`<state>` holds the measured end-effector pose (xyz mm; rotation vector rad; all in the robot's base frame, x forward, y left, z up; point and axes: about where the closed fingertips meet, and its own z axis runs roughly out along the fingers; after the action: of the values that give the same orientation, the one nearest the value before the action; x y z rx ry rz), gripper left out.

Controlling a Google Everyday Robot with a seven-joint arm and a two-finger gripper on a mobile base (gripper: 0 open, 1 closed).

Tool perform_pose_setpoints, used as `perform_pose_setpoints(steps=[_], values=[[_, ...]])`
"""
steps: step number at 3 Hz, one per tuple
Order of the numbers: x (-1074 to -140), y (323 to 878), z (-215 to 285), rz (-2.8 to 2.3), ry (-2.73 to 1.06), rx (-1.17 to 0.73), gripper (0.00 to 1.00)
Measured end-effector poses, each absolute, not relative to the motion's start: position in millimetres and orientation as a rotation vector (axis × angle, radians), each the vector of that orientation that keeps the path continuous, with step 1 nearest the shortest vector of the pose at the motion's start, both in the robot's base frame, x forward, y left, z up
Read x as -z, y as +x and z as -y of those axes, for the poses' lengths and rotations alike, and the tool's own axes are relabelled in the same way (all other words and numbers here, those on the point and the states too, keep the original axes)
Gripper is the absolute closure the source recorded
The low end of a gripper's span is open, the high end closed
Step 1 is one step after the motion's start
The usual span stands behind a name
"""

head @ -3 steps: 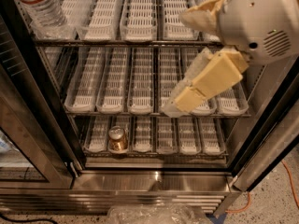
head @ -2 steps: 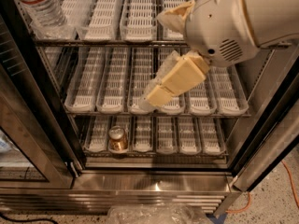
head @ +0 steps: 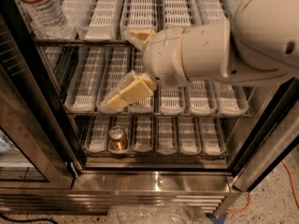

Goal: Pick water bottle from top shelf of fridge

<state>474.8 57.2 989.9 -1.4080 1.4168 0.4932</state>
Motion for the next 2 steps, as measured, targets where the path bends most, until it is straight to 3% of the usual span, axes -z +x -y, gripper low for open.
perform_pose_setpoints(steps=[2], values=[[-1008.1, 466.6, -106.4, -1.220, -1.286, -0.638, 0.00]])
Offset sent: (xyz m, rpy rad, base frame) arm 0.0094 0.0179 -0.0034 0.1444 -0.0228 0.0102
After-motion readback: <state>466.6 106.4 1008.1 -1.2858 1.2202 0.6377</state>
